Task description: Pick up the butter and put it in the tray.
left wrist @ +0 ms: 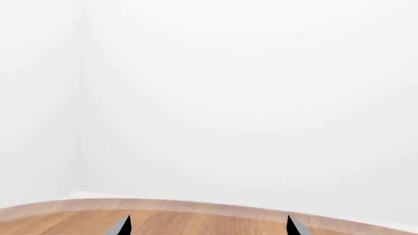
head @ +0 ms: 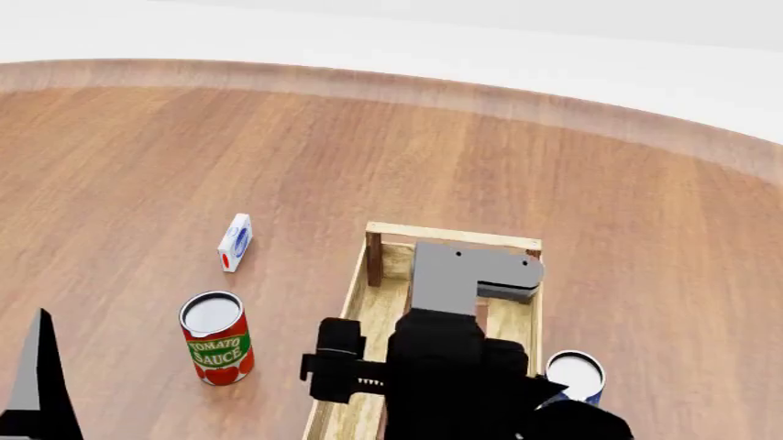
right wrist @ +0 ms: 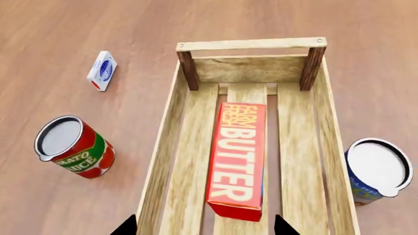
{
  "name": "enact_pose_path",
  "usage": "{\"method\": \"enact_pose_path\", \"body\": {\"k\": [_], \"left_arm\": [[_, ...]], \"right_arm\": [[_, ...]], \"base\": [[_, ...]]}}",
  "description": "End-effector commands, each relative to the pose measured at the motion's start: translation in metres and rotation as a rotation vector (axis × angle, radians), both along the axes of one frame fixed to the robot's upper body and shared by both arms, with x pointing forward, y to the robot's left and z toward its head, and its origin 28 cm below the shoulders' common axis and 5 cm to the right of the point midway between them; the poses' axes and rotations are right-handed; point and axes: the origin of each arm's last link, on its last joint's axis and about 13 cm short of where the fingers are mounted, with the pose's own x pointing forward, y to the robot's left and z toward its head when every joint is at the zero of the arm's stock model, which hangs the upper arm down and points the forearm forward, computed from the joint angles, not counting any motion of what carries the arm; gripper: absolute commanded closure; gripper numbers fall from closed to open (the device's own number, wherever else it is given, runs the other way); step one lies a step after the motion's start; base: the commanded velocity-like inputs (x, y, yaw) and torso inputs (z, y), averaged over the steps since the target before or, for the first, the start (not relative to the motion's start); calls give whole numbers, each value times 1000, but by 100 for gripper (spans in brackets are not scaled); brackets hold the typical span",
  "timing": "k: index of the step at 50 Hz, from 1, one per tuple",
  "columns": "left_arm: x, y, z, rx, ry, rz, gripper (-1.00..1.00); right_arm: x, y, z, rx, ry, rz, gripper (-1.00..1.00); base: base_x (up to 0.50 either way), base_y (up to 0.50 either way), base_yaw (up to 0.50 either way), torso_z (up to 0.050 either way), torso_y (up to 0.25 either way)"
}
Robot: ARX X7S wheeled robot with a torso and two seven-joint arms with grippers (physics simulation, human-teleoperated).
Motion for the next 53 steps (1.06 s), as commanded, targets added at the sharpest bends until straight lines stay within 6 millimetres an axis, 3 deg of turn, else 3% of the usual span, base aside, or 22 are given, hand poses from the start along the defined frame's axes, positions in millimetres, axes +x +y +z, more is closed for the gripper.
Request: {"method": "enact_pose_path", "body": {"k": [1,7,11,14,18,27,35,40,42,47,53], "left_arm": [[-1,2,3,-8,-8,4,-100],[-2,0,2,-2,-7,0,-100],[-1,1,3,-1,-8,0,-100],[-1,0,2,0,-5,-1,-100],[0,0,1,3,-3,-4,-100],[-1,-1,2,5,-5,-4,-100],[-2,-2,3,5,-7,-7,-100],[-2,-2,2,7,-5,-7,-100],[-2,-2,3,6,-6,-7,-100],[-2,-3,2,9,-3,-12,-100],[1,-3,-4,18,13,-21,-100]], "right_arm": [[-27,-8,18,37,-183,6,-100],[-39,-8,-5,-6,-288,3,-100],[-43,-8,-22,-213,-388,20,-100],[-46,-16,-25,-325,-532,7,-100],[-55,-19,-27,-310,-609,9,-100],[-95,-28,-29,-435,-863,-50,-100],[-112,-28,-51,-426,-903,-46,-100],[-123,-25,-54,-479,-949,-28,-100],[-127,-23,-56,-419,-939,-40,-100],[-129,-24,-56,-434,-954,-52,-100],[-128,-24,-73,-396,-919,-73,-100]], "base": [[0,0,0,0,0],[0,0,0,0,0],[0,0,0,0,0],[0,0,0,0,0],[0,0,0,0,0],[0,0,0,0,0],[0,0,0,0,0],[0,0,0,0,0],[0,0,0,0,0],[0,0,0,0,0],[0,0,0,0,0]]}}
